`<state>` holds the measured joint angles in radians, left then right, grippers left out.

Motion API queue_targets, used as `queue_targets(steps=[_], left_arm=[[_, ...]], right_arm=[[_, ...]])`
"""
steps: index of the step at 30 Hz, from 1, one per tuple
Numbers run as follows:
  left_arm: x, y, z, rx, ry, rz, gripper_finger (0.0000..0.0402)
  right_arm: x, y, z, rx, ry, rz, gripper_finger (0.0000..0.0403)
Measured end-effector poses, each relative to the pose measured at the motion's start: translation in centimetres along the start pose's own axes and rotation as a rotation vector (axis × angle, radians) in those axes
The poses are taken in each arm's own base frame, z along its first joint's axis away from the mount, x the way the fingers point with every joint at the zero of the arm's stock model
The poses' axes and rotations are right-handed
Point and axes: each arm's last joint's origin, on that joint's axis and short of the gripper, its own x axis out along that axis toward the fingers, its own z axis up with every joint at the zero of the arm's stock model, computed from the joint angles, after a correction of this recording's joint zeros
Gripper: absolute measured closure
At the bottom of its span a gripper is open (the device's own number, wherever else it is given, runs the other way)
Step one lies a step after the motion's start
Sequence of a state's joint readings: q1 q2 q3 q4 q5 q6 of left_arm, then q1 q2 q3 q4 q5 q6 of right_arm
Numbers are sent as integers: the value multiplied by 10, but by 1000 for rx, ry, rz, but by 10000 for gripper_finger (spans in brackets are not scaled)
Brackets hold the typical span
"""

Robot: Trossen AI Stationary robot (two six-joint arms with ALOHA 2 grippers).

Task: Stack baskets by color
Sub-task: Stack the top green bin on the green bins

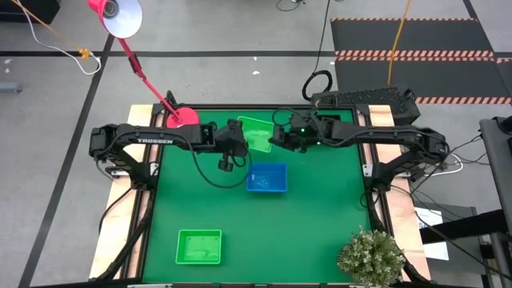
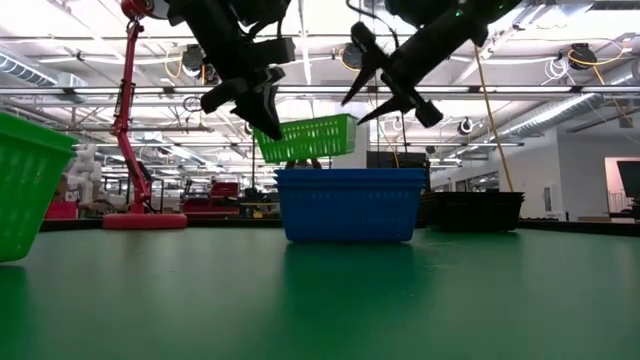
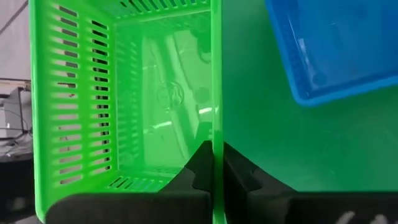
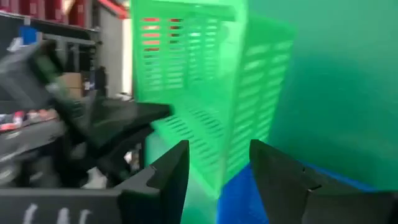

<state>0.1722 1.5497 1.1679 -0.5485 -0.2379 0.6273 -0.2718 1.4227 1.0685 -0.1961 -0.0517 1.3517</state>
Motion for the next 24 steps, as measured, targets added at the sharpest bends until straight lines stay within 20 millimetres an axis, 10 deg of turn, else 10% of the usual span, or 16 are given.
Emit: queue_targets(steps=[13, 24], left_arm=[[0, 0, 0, 15, -2, 0, 385], [-12, 1, 7, -214, -117, -48, 207]], right_arm=[[18, -3, -3, 12, -70, -22, 366], [18, -1, -3, -25, -131, -16, 390]])
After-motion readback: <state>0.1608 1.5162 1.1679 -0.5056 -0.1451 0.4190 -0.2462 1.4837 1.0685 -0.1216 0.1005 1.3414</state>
